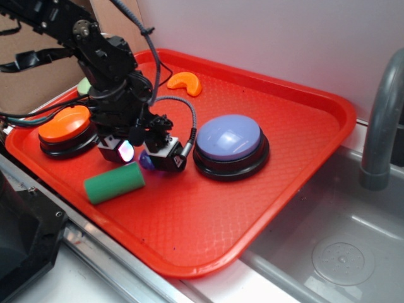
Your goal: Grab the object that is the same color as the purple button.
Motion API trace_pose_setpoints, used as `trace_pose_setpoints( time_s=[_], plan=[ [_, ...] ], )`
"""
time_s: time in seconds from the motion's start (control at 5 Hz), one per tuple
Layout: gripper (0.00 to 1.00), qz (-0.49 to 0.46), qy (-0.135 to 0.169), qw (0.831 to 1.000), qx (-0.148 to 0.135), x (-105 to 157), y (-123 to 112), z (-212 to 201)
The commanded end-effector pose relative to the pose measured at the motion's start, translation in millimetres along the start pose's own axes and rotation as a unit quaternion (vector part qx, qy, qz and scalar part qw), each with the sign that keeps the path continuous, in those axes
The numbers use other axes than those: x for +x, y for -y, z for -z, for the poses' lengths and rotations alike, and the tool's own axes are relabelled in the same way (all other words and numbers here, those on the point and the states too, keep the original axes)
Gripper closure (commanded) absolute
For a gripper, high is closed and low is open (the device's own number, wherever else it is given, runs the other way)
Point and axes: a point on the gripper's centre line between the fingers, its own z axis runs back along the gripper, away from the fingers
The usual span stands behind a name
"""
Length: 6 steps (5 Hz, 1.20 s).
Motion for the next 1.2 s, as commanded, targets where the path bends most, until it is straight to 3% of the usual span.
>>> trace_pose_setpoints(
  time_s=[0.0, 0.2, 0.4, 0.8, 1.0],
  plan=[
    [0.82, -0.003, 0.002, 1.000, -0.011, 5.4, 0.9, -0.5],
    [1.00, -0.007, 0.011, 1.000, -0.001, 6.6, 1.0, -6.4],
    [1.00, 0.003, -0.020, 1.000, 0.014, 25.8, 0.3, -44.1],
    [1.00, 0.038, -0.019, 0.998, 0.047, 73.6, 1.3, -134.4],
    [1.00, 0.034, -0.014, 0.998, 0.046, 86.8, 1.5, -168.8]
  ],
)
